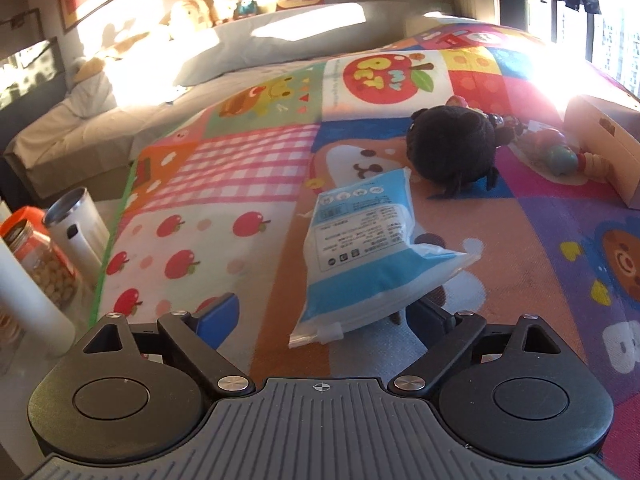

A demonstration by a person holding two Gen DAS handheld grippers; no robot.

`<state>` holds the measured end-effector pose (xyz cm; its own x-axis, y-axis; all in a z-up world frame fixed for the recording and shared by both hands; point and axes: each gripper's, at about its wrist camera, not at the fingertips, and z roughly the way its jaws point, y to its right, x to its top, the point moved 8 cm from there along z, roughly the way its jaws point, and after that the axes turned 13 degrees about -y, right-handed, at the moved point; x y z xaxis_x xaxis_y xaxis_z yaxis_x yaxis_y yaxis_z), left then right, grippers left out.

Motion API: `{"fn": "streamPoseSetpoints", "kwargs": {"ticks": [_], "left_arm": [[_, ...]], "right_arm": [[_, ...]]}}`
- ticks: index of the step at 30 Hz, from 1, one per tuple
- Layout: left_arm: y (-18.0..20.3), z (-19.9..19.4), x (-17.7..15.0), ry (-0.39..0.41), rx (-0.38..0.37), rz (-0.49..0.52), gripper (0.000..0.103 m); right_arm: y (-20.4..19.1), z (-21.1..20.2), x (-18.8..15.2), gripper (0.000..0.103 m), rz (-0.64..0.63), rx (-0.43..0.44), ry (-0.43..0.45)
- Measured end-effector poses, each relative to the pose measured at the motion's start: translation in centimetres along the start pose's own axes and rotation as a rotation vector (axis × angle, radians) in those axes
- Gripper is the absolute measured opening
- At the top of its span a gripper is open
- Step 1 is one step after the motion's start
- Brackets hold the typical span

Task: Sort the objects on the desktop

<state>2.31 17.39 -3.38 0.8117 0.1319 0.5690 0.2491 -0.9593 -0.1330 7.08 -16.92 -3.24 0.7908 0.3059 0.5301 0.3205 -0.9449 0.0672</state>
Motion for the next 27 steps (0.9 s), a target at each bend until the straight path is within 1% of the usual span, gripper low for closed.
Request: {"fn": "streamPoseSetpoints", "kwargs": {"ticks": [1,5,8,11,15,19,20,21,22,24,27], "left_arm": [[-0.2,0.1,-0.1,-0.001,0.001,-0.003,0.095],[-1.0,0.5,0.0,-0.003,0.007,-0.012,0.095],[-1.4,0.8,0.0,-0.003,0.013,-0.010,0.095],[-1.9,1.2,0.2,-0.007,0.009,-0.010,0.097],[-3.0,2.1,0.6,-0.017,-0.010,-0.034,0.099],[-3.6,2.7,1.3,-0.017,-0.011,-0.033,0.100],[-3.7,2.9,1.4,-0.018,-0.013,-0.031,0.100],[-3.8,3.1,1.7,-0.017,-0.016,-0.029,0.100],[-3.8,3.3,2.0,-0.015,-0.016,-0.025,0.100],[-3.8,3.9,3.0,-0.008,-0.008,-0.011,0.100],[-3.5,5.0,4.5,0.006,0.001,0.009,0.099]], "right_arm": [[-0.3,0.0,0.1,0.028,-0.007,0.002,-0.003],[-1.4,-0.4,0.2,0.028,-0.040,-0.007,0.002],[-2.0,-1.0,0.3,0.028,-0.056,0.003,0.011],[-3.2,-1.9,0.4,0.028,-0.088,0.041,0.020],[-5.3,-2.6,0.0,0.028,-0.147,0.092,0.013],[-6.6,-2.6,-0.3,0.029,-0.184,0.068,0.021],[-6.6,-2.7,-0.3,0.030,-0.188,0.056,0.024],[-6.6,-2.7,-0.2,0.035,-0.188,0.044,0.028],[-6.4,-2.7,-0.2,0.044,-0.185,0.029,0.032],[-5.9,-2.7,-0.2,0.052,-0.192,-0.011,0.034],[-4.9,-2.3,-0.6,0.052,-0.221,-0.082,0.010]]}}
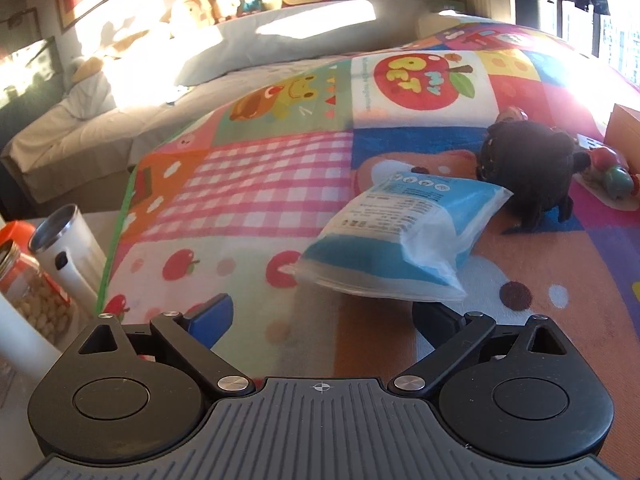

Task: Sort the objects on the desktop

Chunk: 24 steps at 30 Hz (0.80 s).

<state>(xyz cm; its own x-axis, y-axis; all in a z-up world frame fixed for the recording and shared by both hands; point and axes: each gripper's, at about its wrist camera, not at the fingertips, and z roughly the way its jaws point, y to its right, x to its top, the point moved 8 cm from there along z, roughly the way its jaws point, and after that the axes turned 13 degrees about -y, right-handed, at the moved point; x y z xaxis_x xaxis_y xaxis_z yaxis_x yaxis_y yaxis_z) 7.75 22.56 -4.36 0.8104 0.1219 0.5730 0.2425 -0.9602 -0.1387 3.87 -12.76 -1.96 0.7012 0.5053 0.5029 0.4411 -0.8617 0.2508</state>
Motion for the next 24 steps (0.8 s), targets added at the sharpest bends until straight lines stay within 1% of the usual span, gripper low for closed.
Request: {"fn": "streamPoseSetpoints", "kwargs": {"ticks": [2,3,4,6,8,9,12,13,14,15,16,17,19,21,24], "left_arm": [[0.3,0.6,1.0,0.010,-0.005,0.009,0.099],[0.6,0.7,1.4,0.020,-0.021,0.016,0.099],[0.9,0.7,1.7,0.034,-0.046,0.023,0.099],[2.0,0.4,2.4,0.061,-0.119,0.046,0.099],[3.1,0.0,2.9,0.081,-0.158,0.077,0.099],[3.7,-0.1,3.3,0.094,-0.155,0.099,0.099],[4.3,-0.2,4.9,0.131,-0.091,0.133,0.099],[4.4,-0.2,5.4,0.144,-0.089,0.140,0.099],[4.6,-0.2,6.1,0.158,-0.102,0.161,0.100],[5.0,-0.3,6.7,0.170,-0.109,0.196,0.100],[5.4,-0.2,7.2,0.176,-0.112,0.235,0.101],[5.9,0.0,7.6,0.177,-0.125,0.296,0.101],[6.6,0.6,8.3,0.165,-0.146,0.381,0.101],[6.8,1.8,8.9,0.133,-0.157,0.433,0.101],[6.7,3.5,9.4,0.068,-0.177,0.475,0.101]], "right_arm": [[0.8,0.2,-0.4,0.055,-0.014,-0.045,-0.009],[1.2,0.0,-0.6,0.056,-0.019,-0.068,0.000],[1.5,-0.1,-0.7,0.056,-0.026,-0.094,0.006],[2.4,-0.2,-0.6,0.056,-0.039,-0.190,0.024],[3.4,0.0,-0.7,0.056,-0.029,-0.246,0.025],[3.9,0.1,-0.7,0.056,-0.010,-0.245,0.022],[4.9,0.4,-0.9,0.056,0.045,-0.229,0.015],[5.1,0.4,-0.9,0.057,0.054,-0.227,0.015],[5.1,0.4,-1.0,0.057,0.062,-0.226,0.018],[5.1,0.4,-1.1,0.058,0.070,-0.223,0.022],[5.2,0.3,-1.1,0.062,0.075,-0.220,0.025],[5.2,0.2,-1.2,0.064,0.082,-0.216,0.030],[5.4,0.1,-1.3,0.076,0.094,-0.203,0.036],[5.5,0.1,-1.4,0.079,0.111,-0.185,0.036],[5.6,0.1,-1.6,0.084,0.140,-0.172,0.036]]}}
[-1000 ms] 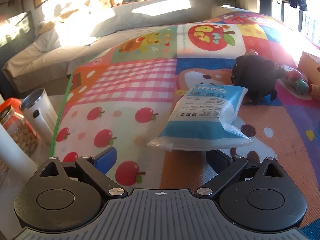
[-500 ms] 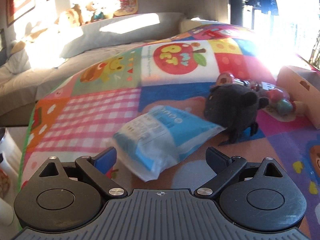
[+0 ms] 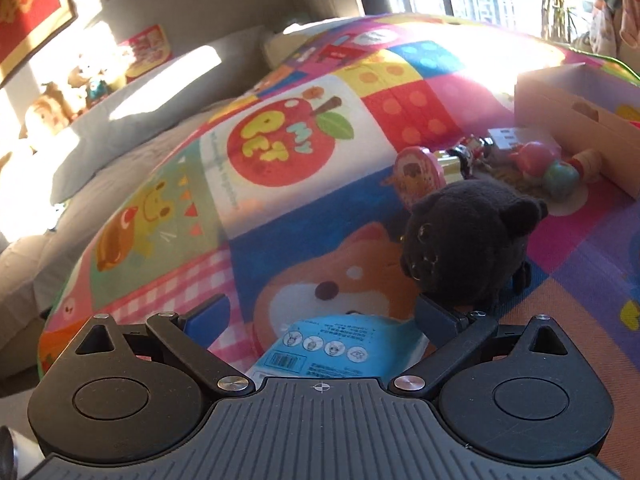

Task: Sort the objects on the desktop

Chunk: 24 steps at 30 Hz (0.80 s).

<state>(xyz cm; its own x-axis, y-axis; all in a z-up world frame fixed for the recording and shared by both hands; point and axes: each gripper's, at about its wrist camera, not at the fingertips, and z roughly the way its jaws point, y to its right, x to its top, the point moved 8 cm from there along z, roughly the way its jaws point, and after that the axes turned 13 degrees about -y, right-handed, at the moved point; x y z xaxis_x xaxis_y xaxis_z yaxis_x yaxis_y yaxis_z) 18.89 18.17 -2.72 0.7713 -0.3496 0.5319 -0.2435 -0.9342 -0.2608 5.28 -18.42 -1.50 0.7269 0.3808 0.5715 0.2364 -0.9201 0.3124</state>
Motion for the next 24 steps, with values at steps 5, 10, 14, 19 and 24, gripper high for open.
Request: {"fn": "streamPoseSetpoints", "kwargs": {"ticks": [5,10,14,19,24], "left_arm": [[0.1,1.1,-0.2,-0.048,-0.061,0.039,0.101],[2.0,0.5,-1.4,-0.064,-0.068,0.056,0.091],[2.7,-1.1,-2.5,-0.091,-0.060,-0.024,0.060],[7.2,-4.6,-4.6,-0.099,-0.128,-0.020,0.058],[16.7,-8.0,-3.9,-0.041,-0.326,-0.005,0.058]], "right_arm": [[0.0,0.3,-0.1,0.093,0.030,0.020,-0.005],[-0.1,0.8,-0.1,0.100,0.053,0.055,-0.021],[-0.7,1.4,-0.3,0.100,0.064,0.092,-0.040],[-0.7,1.3,-0.7,0.100,0.073,0.108,-0.025],[-0.4,1.5,-1.6,0.100,0.086,0.143,-0.023]]}}
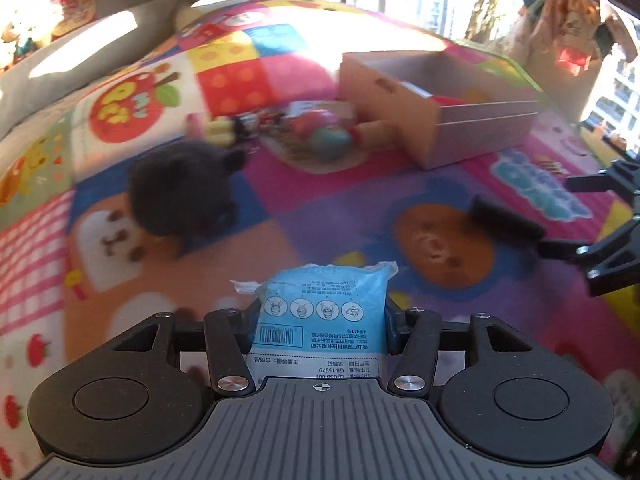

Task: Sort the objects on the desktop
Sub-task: 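Carry the blue tissue packet across the mat with the left tool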

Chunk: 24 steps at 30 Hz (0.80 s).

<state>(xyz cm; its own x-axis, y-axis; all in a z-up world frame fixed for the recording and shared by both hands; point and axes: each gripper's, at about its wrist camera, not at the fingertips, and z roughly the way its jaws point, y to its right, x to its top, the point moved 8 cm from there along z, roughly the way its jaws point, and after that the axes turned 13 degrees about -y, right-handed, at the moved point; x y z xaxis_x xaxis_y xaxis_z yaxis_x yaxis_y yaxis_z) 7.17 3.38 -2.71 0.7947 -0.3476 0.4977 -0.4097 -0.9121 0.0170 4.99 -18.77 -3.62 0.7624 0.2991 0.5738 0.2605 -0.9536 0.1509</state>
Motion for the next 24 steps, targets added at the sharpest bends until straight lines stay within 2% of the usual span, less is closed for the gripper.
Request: {"fn": "streamPoseSetpoints", "kwargs": {"ticks": [3,5,7,8,11,14,18,22,24], "left_arm": [[4.7,1.8,1.5,0.018,-0.078,-0.006,0.058],[6.7,3.1,2.0,0.010,-0.075,-0.009,0.061],[7.7,3.5,2.7,0.022,-0.030,0.003,0.061],[8.0,3.6,3.0,0.019,-0.030,-0.002,0.061],[8.0,3.7,3.6,0.011,-0.020,-0.015,0.061],[7.8,3.5,3.5,0.007,-0.001,-0.017,0.061],[7.1,2.9,3.0,0.004,0.012,-0.033,0.061],[6.7,2.5,2.4,0.001,0.016,-0.041,0.061],[6.6,2.5,2.1,0.000,0.013,-0.044,0.061]], "right_arm": [[0.0,-0.3,-0.2,0.097,-0.001,0.008,0.013],[0.2,-0.7,-0.2,0.086,-0.012,0.004,0.024],[0.4,-1.2,-0.3,0.064,-0.036,-0.003,0.029],[0.6,-1.4,-0.3,0.060,-0.052,-0.023,0.029],[1.6,-1.1,-0.3,0.059,-0.054,-0.062,0.019],[1.9,-0.6,0.0,0.059,-0.031,-0.018,0.008],[0.8,-0.2,0.9,0.059,-0.061,0.012,0.024],[0.3,0.5,1.9,0.059,-0.090,-0.010,0.030],[0.6,0.9,2.3,0.059,-0.099,-0.059,0.034]]}}
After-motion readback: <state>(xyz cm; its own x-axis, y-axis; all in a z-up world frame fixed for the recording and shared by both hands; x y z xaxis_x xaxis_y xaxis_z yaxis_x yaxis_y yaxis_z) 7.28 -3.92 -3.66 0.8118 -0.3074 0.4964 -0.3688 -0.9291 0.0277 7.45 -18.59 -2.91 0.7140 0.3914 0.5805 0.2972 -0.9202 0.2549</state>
